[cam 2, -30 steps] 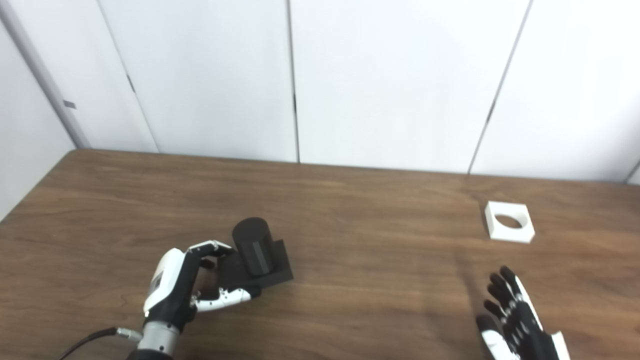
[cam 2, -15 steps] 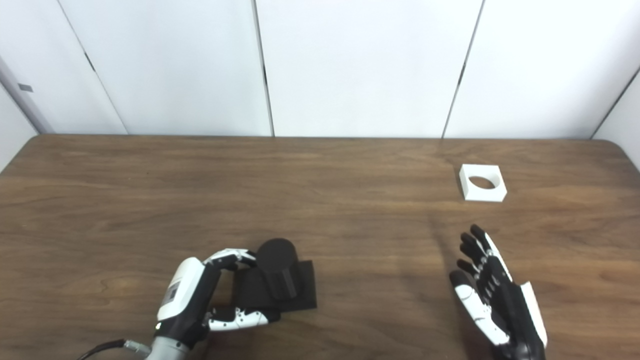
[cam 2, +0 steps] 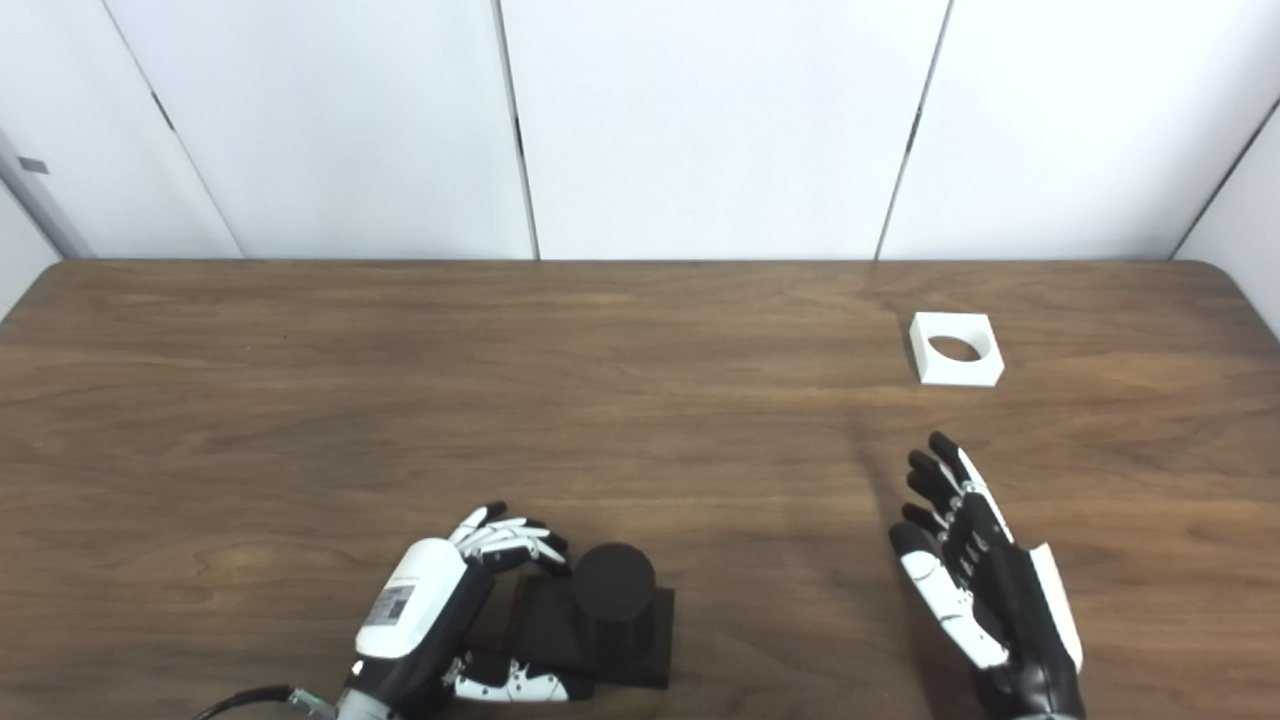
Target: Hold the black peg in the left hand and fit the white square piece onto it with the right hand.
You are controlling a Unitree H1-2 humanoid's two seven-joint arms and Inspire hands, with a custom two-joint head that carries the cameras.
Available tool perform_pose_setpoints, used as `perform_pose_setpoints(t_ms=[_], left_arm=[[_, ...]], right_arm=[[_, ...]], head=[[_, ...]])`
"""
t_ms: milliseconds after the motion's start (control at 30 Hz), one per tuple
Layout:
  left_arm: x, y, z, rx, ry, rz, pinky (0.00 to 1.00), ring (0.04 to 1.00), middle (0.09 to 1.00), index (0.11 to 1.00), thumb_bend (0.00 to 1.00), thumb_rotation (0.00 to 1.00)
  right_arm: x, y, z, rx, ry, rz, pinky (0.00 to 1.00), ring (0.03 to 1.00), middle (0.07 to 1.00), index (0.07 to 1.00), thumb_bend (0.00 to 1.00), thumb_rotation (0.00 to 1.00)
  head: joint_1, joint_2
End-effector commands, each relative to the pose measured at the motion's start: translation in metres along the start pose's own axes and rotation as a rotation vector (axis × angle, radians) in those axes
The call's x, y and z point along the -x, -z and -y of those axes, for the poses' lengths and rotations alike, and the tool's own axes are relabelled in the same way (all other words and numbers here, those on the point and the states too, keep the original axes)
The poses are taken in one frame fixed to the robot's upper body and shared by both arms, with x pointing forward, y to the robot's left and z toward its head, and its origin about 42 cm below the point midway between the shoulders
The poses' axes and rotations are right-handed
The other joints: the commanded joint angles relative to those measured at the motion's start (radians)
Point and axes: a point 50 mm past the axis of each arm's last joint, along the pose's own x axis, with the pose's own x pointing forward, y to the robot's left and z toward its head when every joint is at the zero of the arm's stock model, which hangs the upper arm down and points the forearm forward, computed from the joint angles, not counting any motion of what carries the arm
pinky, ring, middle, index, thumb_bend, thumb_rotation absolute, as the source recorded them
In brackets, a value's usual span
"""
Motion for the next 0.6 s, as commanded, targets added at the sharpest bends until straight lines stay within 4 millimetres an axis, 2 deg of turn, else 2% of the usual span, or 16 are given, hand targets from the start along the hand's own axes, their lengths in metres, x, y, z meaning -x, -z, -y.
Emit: perform_pose_setpoints(t_ms=[0,367,500,567], left_arm=[[0.002,0.003,0.002,-0.033,0.05,-0.007,1.0,0.862,0.782,0.484,0.52,0.05],[0.002,0.006,0.002,-0.043,0.105,-0.025,1.0,0.881,0.8,0.484,0.52,0.05],[0.002,0.008,0.001,-0.051,0.104,-0.026,0.97,0.874,0.796,0.484,0.52,0.05],[0.002,0.008,0.001,-0.05,0.101,-0.026,0.97,0.871,0.794,0.484,0.52,0.05]], right_arm=[[-0.002,-0.014,-0.003,-0.013,0.003,0.07,0.85,0.9,0.901,0.93,0.5,0.64],[-0.004,-0.021,-0.003,-0.017,-0.004,0.072,0.87,0.904,0.901,0.914,0.5,0.64],[-0.013,-0.041,0.006,0.133,-0.005,0.09,0.85,0.899,0.89,0.892,0.51,0.6],[-0.022,-0.052,0.013,0.188,-0.01,0.108,0.86,0.904,0.896,0.881,0.53,0.53]], head=[[-0.002,0.001],[-0.018,0.003],[-0.053,-0.006],[-0.066,-0.01]])
